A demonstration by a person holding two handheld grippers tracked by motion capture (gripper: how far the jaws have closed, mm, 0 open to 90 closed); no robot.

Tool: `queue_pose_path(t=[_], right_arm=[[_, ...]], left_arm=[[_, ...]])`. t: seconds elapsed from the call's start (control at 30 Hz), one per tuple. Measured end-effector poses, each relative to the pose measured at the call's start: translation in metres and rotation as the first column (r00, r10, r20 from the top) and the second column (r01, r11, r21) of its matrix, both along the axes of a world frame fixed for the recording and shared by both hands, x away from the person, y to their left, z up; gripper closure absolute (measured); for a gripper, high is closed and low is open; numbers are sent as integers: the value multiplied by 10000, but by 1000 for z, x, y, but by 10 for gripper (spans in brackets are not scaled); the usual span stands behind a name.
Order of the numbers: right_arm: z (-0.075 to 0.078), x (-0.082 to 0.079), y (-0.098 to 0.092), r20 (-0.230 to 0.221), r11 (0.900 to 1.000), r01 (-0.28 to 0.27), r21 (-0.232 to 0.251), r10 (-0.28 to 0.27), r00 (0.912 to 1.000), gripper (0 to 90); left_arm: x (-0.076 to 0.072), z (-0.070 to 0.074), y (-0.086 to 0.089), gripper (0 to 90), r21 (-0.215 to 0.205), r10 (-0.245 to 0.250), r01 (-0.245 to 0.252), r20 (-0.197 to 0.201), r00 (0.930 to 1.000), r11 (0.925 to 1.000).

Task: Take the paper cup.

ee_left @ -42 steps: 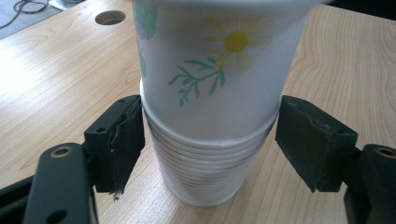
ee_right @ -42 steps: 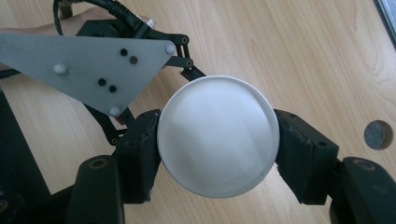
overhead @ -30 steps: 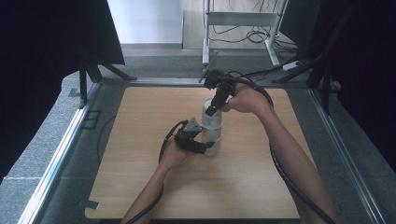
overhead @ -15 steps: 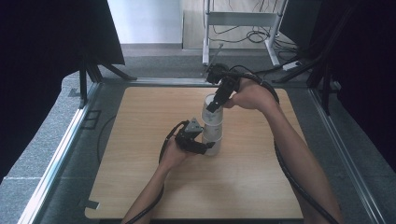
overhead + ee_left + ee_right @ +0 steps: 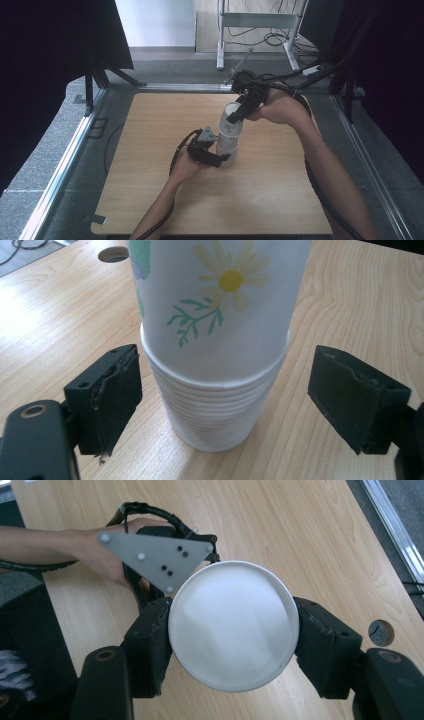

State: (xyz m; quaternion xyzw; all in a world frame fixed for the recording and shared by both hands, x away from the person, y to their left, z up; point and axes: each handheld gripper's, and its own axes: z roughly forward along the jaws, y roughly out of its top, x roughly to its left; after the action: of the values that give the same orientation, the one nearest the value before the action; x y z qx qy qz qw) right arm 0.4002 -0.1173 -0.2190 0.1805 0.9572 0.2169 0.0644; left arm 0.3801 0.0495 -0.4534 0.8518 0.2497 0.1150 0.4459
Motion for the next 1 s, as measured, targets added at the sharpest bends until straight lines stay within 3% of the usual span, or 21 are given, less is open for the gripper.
queue_pose_path(t=[0.53, 1.0], right_arm=[[-2, -29, -24, 376, 9976, -396, 559, 375, 9986, 359], [-22, -47, -39, 458, 9924, -799, 940, 759, 9961, 359]], left_arm=[[-15, 2, 10, 44, 191, 8, -4, -206, 9998, 9998], [-32, 3, 17, 39, 303, -253, 264, -345, 9991, 9992]])
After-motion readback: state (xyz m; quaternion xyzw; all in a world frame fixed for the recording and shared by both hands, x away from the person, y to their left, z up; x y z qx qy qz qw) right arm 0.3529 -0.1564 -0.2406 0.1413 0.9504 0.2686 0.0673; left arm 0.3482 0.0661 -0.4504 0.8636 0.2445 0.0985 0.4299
